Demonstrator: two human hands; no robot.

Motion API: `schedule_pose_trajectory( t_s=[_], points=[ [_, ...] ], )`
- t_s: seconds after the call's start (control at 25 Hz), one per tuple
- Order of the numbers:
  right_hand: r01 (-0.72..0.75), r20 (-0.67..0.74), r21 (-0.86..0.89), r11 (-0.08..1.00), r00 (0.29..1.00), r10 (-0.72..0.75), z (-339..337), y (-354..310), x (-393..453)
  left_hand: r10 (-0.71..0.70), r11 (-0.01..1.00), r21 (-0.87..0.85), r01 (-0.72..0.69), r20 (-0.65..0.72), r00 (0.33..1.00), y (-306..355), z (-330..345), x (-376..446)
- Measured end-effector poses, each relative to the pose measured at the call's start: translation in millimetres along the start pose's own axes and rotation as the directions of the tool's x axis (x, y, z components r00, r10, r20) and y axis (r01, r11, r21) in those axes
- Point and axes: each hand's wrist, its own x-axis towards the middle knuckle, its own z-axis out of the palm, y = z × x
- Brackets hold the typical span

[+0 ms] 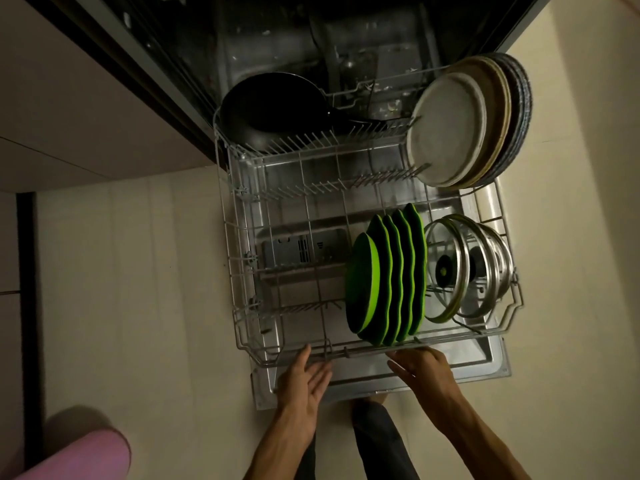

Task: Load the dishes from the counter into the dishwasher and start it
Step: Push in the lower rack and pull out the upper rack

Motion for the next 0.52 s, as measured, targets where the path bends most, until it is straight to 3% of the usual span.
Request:
schedule_pose_trajectory(
  t_s=[0.16,0.52],
  points=[
    [0.022,0.017,0.005,1.0,1.0,-0.022,-1.4,-1.2,5.3,0.054,0.999,0.008,-0.053,-0.036,0.998,0.2,1.8,2.5],
    [0.136,0.065,-0.001,0.991,0.989,-0.135,24.7,-62.0,18.3,0.206,0.977,0.047,-0.209,0.062,0.977,40.0,31.7,6.6]
  ],
)
